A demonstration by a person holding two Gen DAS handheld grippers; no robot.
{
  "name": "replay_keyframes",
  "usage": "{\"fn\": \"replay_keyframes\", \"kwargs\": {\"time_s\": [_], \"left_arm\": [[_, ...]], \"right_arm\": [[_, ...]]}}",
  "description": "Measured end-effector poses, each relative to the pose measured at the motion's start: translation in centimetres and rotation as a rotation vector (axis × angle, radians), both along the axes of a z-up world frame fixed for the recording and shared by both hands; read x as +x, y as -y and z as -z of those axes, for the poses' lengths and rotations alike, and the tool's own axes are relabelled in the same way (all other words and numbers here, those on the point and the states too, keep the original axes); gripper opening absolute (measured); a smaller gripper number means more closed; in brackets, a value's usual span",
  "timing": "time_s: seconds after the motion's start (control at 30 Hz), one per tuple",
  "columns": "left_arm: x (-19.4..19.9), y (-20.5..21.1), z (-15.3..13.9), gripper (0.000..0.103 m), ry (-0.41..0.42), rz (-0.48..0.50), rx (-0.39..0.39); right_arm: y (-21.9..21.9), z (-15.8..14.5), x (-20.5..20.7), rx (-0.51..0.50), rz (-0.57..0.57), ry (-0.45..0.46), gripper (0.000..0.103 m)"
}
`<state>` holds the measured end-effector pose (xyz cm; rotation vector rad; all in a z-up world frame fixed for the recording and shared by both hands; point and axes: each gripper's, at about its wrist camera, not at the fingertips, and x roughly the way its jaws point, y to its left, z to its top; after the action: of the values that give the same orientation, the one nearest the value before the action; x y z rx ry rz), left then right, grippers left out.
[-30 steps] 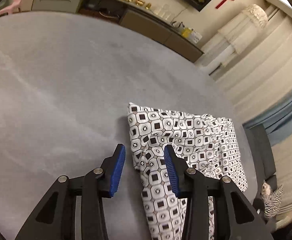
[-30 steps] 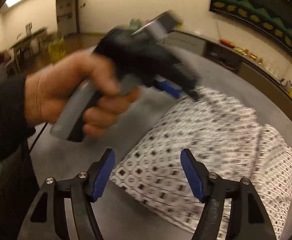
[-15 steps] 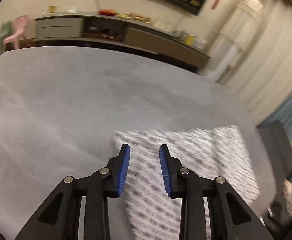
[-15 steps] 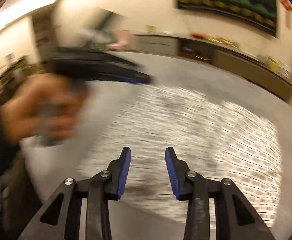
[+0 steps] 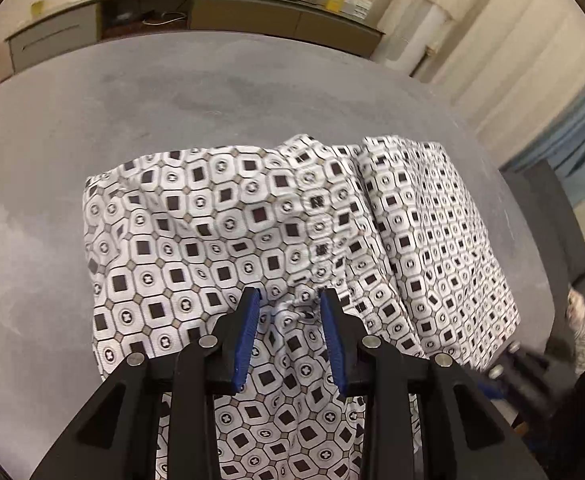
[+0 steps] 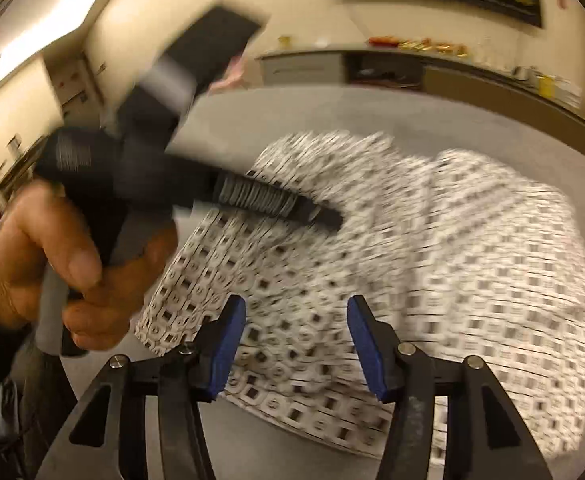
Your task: Fold clothes
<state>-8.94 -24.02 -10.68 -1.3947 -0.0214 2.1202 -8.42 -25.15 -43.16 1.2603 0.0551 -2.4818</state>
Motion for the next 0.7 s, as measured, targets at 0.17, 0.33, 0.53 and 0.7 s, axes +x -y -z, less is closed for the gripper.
{"fn": "replay_keyframes", "kwargs": {"time_s": [0.17, 0.33, 0.53, 0.7], "left_arm": [[-0.3, 0.1, 1.1, 0.031, 0.011, -0.008, -0.002], [2.2, -0.5, -0.2, 0.031, -0.034, 0.001, -0.041], [5.2, -3.4, 0.8, 0.036, -0.084, 0.107, -0.15], [5.6, -3.0, -1.5, 0.037, -0.044, 0.081, -0.033]], "right_arm": [[0.1, 2.5, 0.2, 0.093, 0.007, -0.001, 0.027], [-2.7, 1.9, 1.9, -0.045, 0.036, -0.034, 0.038], [-8.2, 2.2, 2.9, -0.142, 0.12, -0.032, 0.041], [-17.6, -0.3, 2.6, -0.206, 0.359, -0.105, 0.067]]}}
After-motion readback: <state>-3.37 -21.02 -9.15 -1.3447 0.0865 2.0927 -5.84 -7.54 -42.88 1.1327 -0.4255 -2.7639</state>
